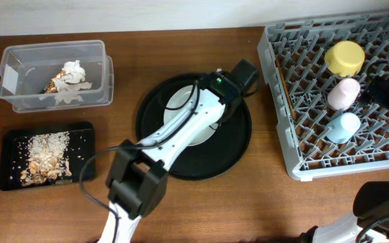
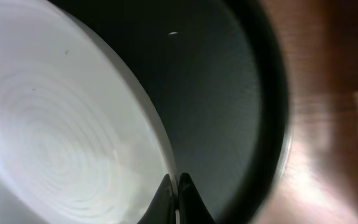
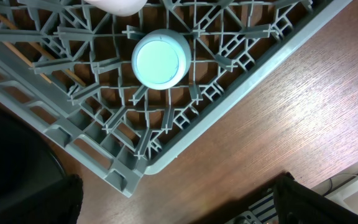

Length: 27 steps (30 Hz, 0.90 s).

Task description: Sort waste into correct bins and load items into the dishwasher rack

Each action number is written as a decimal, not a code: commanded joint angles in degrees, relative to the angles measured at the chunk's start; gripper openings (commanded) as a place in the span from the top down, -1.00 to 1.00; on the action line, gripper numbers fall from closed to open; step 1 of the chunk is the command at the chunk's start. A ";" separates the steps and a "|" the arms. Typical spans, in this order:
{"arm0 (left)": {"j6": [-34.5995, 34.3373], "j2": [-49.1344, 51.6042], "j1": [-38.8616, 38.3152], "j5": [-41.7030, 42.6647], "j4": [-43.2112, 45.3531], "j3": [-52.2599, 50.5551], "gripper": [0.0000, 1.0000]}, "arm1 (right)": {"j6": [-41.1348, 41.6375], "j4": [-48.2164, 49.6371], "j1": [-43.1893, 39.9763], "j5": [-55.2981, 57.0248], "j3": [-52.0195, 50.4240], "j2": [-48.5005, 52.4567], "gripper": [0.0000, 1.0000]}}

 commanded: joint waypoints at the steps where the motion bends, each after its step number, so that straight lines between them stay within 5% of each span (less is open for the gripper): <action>1: -0.72 1.60 0.02 -3.21 0.35 0.04 0.95 | 0.50 0.04 -0.09 0.66 -0.13 -0.24 -0.97; 7: -0.70 1.57 0.02 -1.95 -0.22 0.11 -0.01 | 0.50 0.04 -0.09 0.66 -0.13 -0.24 -0.97; 16: -0.72 -2.64 4.90 -5.05 -16.65 15.54 -0.13 | 0.48 0.02 -0.09 0.66 -0.13 -0.24 -0.97; 23: -0.72 -8.24 21.94 -6.23 -28.11 28.04 -0.36 | 0.50 0.02 -0.09 0.66 -0.13 -0.24 -0.97; 24: -0.72 -8.76 24.26 -6.23 -29.14 28.26 -0.44 | 0.50 0.02 -0.09 0.66 -0.13 -0.24 -0.96; 25: -0.72 -9.20 26.93 -6.23 -30.16 28.26 -0.83 | 0.48 0.04 -0.09 0.66 -0.13 -0.24 -0.97; 27: -0.63 -9.46 32.04 -6.23 -32.30 28.24 -0.98 | 0.50 0.04 -0.09 0.66 -0.13 -0.24 -0.97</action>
